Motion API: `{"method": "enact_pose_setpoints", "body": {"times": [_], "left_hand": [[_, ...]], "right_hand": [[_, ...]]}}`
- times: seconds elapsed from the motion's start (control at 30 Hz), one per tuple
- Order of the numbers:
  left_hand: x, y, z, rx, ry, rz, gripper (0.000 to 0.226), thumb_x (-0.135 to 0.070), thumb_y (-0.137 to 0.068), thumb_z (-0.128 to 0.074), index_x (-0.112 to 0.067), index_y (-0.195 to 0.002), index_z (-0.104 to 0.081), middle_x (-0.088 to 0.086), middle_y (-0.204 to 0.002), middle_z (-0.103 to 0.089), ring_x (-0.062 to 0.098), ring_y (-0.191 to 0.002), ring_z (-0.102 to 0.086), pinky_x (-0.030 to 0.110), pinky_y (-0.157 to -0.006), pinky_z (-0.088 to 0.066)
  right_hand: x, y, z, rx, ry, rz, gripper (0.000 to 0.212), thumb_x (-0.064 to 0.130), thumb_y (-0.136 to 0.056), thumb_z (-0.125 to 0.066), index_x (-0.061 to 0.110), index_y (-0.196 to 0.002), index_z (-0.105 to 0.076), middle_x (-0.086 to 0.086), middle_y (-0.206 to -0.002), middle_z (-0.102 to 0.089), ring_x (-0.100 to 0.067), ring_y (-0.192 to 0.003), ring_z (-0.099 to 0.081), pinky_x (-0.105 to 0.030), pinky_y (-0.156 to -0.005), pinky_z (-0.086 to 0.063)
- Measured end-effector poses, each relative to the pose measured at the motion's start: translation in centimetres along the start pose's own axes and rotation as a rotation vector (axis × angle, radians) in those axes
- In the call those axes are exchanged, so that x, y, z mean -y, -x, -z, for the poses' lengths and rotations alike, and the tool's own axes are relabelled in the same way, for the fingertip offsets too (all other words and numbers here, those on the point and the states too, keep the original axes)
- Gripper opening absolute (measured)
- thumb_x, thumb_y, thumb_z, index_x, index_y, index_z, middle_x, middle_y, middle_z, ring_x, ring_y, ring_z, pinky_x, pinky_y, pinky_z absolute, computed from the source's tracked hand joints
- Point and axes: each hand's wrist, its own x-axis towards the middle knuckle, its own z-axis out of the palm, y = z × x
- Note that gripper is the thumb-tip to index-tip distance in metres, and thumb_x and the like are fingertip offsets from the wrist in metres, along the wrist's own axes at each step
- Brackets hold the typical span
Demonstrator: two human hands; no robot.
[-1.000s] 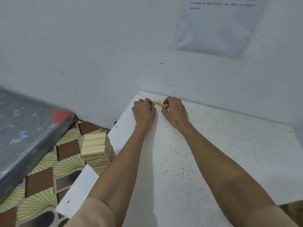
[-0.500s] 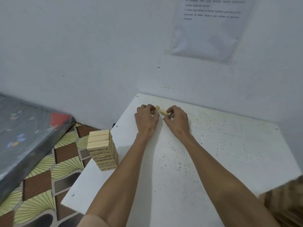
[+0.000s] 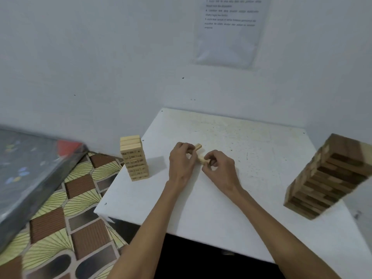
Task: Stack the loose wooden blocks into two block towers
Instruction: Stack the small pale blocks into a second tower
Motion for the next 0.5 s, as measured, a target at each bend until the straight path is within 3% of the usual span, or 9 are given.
{"method": "enact_pose_setpoints", "body": {"times": [0.23, 0.4, 0.5], "left_hand": [[0.1, 3.5, 2.9, 0.093, -0.019, -0.152, 0.006, -0.014, -0.092, -0.074, -0.014, -0.098, -0.076, -0.005, -0.1, -0.067, 0.002, -0.088, -0.065, 0.019, -0.083, -0.052], [0.9, 4.7, 3.9, 0.274, -0.04, -0.167, 0.007, -0.015, -0.091, -0.075, -0.016, -0.097, -0.078, -0.008, -0.1, -0.068, 0.007, -0.088, -0.066, 0.025, -0.082, -0.054], [1.3, 4.9, 4.1, 0.306, -0.074, -0.21, 0.01, -0.013, -0.091, -0.074, -0.016, -0.1, -0.079, -0.009, -0.103, -0.069, 0.007, -0.092, -0.066, 0.027, -0.085, -0.053]], "right_hand": [[1.5, 5.8, 1.8, 0.082, 0.005, 0.069, 0.022, 0.003, -0.082, -0.074, 0.019, -0.096, -0.068, 0.009, -0.092, -0.066, -0.013, -0.084, -0.064, -0.031, -0.077, -0.054], [1.8, 7.4, 2.0, 0.137, 0.019, 0.092, 0.036, 0.008, -0.086, -0.073, 0.02, -0.12, -0.07, 0.009, -0.101, -0.067, -0.013, -0.091, -0.065, -0.03, -0.086, -0.055], [1.6, 7.4, 1.8, 0.132, 0.062, 0.132, 0.025, 0.013, -0.087, -0.071, 0.018, -0.112, -0.072, 0.008, -0.101, -0.065, -0.013, -0.089, -0.065, -0.038, -0.081, -0.057]]}}
